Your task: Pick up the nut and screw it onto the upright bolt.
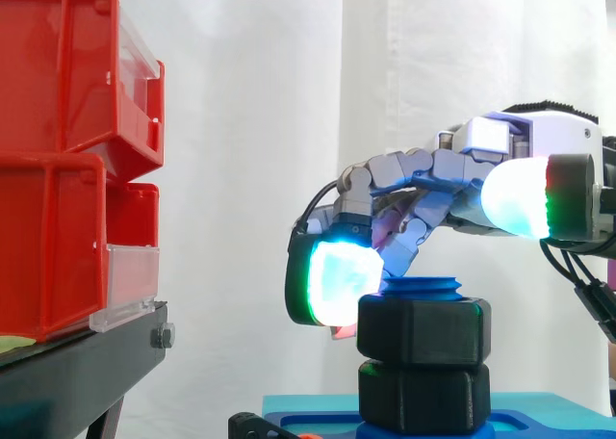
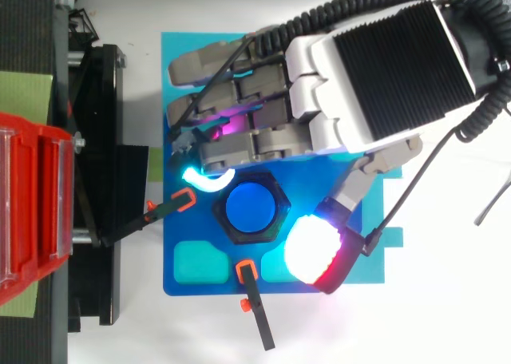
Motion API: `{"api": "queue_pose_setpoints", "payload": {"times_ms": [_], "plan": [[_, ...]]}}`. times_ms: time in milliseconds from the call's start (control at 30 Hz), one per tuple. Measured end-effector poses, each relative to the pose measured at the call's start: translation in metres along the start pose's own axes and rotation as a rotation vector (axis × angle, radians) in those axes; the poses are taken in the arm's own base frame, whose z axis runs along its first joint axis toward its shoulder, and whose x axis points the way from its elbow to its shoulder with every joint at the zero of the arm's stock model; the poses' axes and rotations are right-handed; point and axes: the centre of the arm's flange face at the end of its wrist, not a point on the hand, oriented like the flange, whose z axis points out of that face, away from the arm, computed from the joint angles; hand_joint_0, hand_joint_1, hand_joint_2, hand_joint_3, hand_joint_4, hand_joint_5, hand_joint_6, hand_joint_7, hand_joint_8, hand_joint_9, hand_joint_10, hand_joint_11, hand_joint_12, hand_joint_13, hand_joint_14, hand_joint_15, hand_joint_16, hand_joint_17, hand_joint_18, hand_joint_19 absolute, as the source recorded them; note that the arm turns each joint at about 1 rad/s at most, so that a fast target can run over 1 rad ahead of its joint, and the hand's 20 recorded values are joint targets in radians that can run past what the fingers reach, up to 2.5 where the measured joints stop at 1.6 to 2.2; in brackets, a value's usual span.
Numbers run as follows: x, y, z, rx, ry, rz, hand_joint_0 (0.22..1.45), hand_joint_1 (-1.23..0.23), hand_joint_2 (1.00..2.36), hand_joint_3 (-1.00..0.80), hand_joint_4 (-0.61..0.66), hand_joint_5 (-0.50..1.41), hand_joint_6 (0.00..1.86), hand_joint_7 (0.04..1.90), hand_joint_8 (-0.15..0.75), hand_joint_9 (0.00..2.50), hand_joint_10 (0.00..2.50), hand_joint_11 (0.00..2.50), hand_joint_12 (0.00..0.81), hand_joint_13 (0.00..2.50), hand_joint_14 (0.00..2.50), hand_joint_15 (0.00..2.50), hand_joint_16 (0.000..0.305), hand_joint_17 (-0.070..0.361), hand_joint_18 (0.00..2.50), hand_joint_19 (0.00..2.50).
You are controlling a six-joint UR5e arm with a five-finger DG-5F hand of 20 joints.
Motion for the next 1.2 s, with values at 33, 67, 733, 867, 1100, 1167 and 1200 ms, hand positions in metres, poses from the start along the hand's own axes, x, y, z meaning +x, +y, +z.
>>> {"api": "queue_pose_setpoints", "payload": {"times_ms": [33, 67, 733, 867, 1100, 1167, 1200], "plan": [[-0.001, -0.001, -0.001, -0.001, -0.001, -0.002, 0.51, -0.18, 1.0, -0.5, 0.22, 0.0, 0.5, 1.28, 0.288, 0.94, 0.0, 0.0, 0.222, 0.65, 0.0, 0.0, 0.02, 0.045, 0.37, 0.0], [-0.001, -0.003, -0.002, -0.001, -0.002, -0.004, 0.51, -0.18, 1.0, -0.5, 0.22, 0.01, 0.5, 1.29, 0.285, 0.95, 0.0, 0.0, 0.219, 0.66, 0.0, 0.0, 0.02, 0.044, 0.37, 0.0], [-0.016, -0.028, -0.019, -0.027, -0.037, -0.042, 0.49, -0.16, 1.0, -0.5, 0.23, -0.1, 0.5, 0.71, 0.238, 0.83, 0.0, 0.0, 0.239, 0.55, 0.0, 0.0, 0.025, 0.055, 0.29, 0.0], [-0.02, -0.027, -0.016, -0.036, -0.044, -0.047, 0.48, -0.14, 1.0, -0.5, 0.21, -0.11, 0.5, 0.66, 0.226, 0.74, 0.0, 0.0, 0.258, 0.47, 0.0, 0.0, 0.028, 0.063, 0.23, 0.0], [-0.017, -0.018, -0.008, -0.045, -0.041, -0.042, 0.48, -0.11, 1.0, -0.5, 0.21, -0.12, 0.5, 0.66, 0.224, 0.69, 0.0, 0.0, 0.27, 0.42, 0.0, 0.0, 0.03, 0.067, 0.19, 0.0], [-0.013, -0.014, -0.007, -0.046, -0.037, -0.038, 0.48, -0.11, 1.0, -0.5, 0.21, -0.11, 0.5, 0.67, 0.226, 0.69, 0.0, 0.0, 0.271, 0.43, 0.0, 0.0, 0.03, 0.068, 0.19, 0.0], [-0.011, -0.012, -0.006, -0.045, -0.034, -0.035, 0.48, -0.1, 1.0, -0.5, 0.21, -0.11, 0.5, 0.67, 0.228, 0.69, 0.0, 0.0, 0.272, 0.43, 0.0, 0.0, 0.03, 0.068, 0.19, 0.0]]}}
